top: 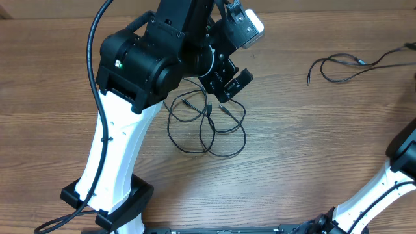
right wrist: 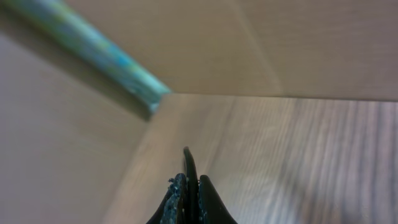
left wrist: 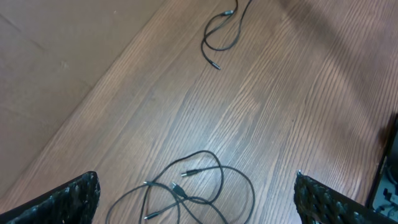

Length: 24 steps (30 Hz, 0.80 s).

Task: Untangle cables
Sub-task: 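Drag the separated cable far right with the right gripper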

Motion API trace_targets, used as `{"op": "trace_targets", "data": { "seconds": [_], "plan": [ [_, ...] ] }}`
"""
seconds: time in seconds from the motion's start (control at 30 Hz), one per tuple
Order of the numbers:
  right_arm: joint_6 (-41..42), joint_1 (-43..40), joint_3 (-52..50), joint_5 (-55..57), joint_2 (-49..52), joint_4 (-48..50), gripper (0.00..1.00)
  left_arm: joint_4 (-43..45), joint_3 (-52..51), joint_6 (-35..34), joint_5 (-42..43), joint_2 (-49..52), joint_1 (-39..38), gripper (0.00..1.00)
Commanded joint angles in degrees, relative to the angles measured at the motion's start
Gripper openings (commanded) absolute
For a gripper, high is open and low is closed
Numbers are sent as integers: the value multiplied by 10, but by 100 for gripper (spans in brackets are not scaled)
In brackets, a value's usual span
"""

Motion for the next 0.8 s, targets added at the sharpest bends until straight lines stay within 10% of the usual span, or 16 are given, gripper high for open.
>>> {"op": "trace_targets", "data": {
  "seconds": [0.0, 0.17, 0.77],
  "plan": [
    [2, -15, 8, -4, 5, 11, 10, -2, 3, -6, 3, -3, -7, 100],
    [2, -40, 8, -4, 5, 2, 100, 0, 3, -6, 3, -3, -7, 99],
    [-24, -84, 9, -282, -59, -120, 100, 0, 3, -5, 2, -3, -6, 100]
  ]
}}
